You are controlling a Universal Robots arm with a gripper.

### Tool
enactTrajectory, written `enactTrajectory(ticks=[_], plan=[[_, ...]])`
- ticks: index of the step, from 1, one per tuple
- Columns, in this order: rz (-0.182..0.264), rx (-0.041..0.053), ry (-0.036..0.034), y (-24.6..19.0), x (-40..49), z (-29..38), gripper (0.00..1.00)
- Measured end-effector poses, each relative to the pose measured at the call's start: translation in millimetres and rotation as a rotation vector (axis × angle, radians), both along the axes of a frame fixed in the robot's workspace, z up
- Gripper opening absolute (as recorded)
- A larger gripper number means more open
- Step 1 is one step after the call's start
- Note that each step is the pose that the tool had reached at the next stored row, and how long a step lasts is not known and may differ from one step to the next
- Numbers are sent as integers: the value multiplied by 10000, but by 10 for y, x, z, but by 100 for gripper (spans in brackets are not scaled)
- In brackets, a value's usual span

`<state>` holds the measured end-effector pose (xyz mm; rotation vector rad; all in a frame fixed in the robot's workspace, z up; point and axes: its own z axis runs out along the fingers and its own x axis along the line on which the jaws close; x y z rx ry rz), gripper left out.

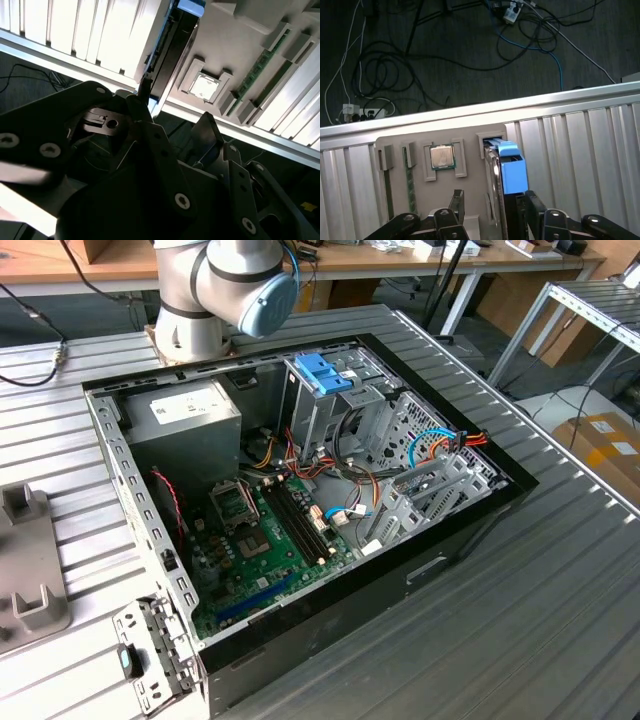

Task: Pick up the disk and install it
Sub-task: 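Pick up the disk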

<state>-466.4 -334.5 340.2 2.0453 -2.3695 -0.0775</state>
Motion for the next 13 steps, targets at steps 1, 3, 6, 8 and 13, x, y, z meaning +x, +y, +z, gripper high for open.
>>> enactTrajectory(ticks=[1, 3, 6, 8, 13], plan=[[78, 0, 0, 10, -1, -4, 60], [252, 0, 0, 28, -2, -12, 60], [578, 0, 0, 71, -4, -29, 60], [621, 1, -3, 100, -13, -45, 60], [693, 1, -1, 147, -71, -119, 60]])
